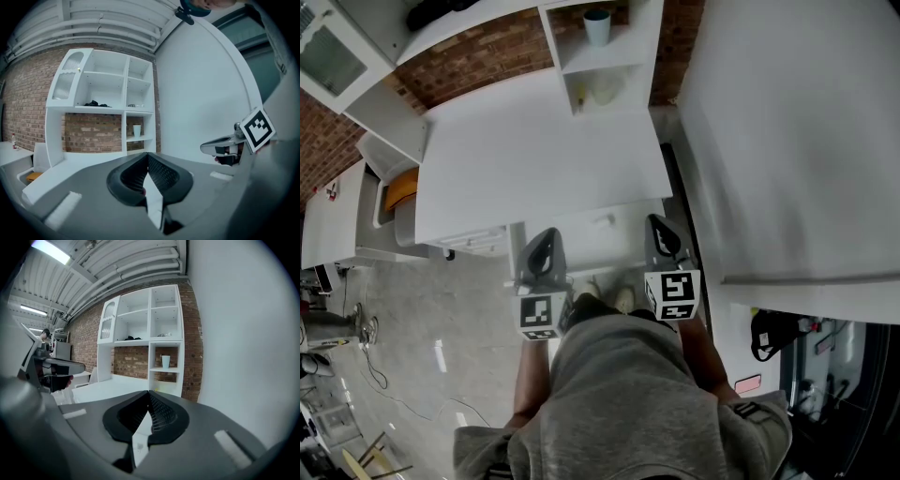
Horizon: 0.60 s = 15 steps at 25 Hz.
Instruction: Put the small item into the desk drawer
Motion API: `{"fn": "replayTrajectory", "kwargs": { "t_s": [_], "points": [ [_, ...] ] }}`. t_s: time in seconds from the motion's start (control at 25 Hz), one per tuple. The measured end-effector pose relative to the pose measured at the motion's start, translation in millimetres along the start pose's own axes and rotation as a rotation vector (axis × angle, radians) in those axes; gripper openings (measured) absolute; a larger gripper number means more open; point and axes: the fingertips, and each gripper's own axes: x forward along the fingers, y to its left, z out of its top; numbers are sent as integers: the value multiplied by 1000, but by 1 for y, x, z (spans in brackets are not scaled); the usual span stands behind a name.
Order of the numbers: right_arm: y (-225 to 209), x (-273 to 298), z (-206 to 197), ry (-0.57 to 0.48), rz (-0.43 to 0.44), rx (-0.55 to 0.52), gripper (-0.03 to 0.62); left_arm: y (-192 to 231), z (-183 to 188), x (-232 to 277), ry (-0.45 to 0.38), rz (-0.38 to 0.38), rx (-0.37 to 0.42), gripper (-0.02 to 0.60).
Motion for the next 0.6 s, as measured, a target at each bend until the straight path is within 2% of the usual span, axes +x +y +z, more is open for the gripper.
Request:
{"fn": "replayTrajectory", "kwargs": {
  "t_s": [0.6],
  "points": [
    [-2,-11,-7,8,13,21,3,-5,-5,-5,9,6,-18,12]
  ]
}}
